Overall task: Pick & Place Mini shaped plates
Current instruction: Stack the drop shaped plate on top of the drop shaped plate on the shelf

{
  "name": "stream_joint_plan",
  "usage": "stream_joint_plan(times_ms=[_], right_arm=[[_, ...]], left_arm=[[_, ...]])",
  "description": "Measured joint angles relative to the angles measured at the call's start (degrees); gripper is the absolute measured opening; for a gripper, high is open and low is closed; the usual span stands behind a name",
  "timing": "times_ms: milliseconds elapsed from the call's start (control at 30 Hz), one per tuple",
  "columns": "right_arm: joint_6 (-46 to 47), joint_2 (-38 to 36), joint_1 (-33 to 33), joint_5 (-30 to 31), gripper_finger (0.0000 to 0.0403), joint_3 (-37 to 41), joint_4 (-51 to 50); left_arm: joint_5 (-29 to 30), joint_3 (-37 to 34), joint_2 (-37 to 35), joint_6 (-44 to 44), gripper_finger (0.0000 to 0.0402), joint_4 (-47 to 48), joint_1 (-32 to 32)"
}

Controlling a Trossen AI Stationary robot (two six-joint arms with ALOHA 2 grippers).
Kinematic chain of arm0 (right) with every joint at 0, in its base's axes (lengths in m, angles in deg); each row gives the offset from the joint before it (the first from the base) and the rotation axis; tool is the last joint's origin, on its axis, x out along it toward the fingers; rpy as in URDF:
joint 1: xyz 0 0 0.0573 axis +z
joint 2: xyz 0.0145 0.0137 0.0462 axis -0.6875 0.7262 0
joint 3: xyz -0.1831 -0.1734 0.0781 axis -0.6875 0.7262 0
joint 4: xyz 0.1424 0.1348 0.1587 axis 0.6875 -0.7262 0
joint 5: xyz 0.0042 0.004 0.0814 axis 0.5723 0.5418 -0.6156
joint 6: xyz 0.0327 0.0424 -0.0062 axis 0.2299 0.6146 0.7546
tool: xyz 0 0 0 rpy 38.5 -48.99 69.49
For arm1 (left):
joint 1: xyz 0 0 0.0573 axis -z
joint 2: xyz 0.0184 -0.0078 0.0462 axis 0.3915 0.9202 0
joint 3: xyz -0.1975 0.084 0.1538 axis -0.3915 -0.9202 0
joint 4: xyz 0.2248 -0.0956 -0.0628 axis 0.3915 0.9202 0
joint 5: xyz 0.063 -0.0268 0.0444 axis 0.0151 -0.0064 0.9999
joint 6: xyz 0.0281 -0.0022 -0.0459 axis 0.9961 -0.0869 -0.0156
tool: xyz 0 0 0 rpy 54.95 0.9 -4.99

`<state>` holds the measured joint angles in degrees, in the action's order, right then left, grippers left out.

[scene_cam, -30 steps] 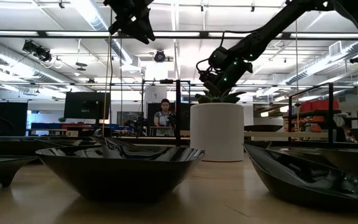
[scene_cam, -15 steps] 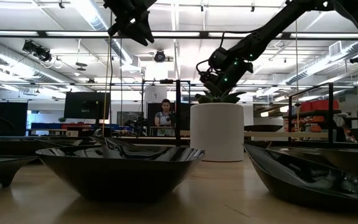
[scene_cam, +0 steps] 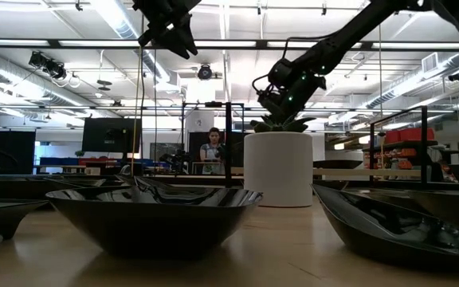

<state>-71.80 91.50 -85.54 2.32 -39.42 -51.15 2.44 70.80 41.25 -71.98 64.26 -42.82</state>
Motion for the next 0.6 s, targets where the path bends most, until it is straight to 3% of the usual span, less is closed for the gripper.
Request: stream_joint_plan(times_ms=[167, 267, 333, 600], right_arm=[[2.4, -2.8, 0.0, -1.7, 0.0054, 0.0, -5.3], [2.1, -2.9, -0.1, -11.7, 0.0052, 0.0, -8.9], [0.5, -2.0, 0.7, -15.1, 0.0046, 0.0, -10.4], [-1.0, 2.9, 2.2, -9.1, 0.0005, 1.5, -7.9]], left_arm=[[-2.1, 0.0, 0.0, 0.0, 0.0135, 0.1, 0.0], [-2.3, 0.0, 0.0, 0.0, 0.0135, 0.3, 0.0], [-2.3, 0.0, 0.0, 0.0, 0.0135, 0.4, 0.0], [-3.2, 0.0, 0.0, -1.4, 0.0135, 0.5, 0.1]])
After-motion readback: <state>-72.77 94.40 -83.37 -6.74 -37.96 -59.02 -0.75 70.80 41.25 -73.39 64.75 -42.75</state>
